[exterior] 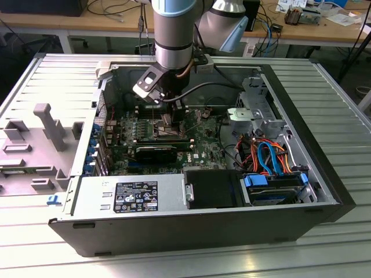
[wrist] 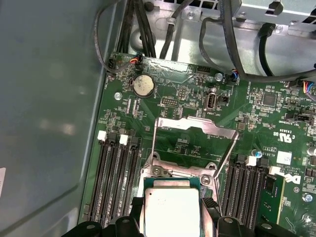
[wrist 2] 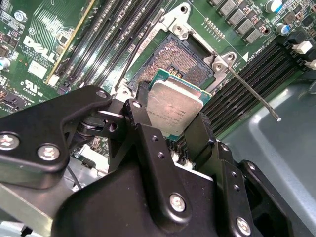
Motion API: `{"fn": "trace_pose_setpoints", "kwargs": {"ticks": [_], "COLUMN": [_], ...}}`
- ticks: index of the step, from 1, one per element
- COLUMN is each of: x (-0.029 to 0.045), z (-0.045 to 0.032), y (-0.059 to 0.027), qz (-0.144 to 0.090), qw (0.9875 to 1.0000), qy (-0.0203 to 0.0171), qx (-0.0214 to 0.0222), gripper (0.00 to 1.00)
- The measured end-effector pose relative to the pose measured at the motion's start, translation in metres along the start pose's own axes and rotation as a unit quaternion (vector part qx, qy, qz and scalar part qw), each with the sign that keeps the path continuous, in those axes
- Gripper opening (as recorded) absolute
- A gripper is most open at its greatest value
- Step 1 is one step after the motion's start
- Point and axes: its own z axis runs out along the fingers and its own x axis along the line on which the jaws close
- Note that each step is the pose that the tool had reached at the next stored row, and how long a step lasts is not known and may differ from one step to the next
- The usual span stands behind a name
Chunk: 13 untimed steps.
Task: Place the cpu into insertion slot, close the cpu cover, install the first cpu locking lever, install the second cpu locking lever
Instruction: 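Place the cpu into insertion slot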
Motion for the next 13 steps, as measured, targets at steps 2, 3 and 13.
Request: {"fn": "trace_pose_setpoints", "kwargs": {"ticks": [2,3,13], "x": [0.0,0.0,0.0], "z": [0.0001,0.0002,0.0006], "y": [0.0,0.0,0.0], "qz": [0.002,0.003,0.013], "qw": [1.0,1.0,0.9999], "qy": [0.0,-0.0001,-0.0003], "qx": [0.0,-0.0001,-0.0002], "gripper": [0.54,0.54,0.54]}}
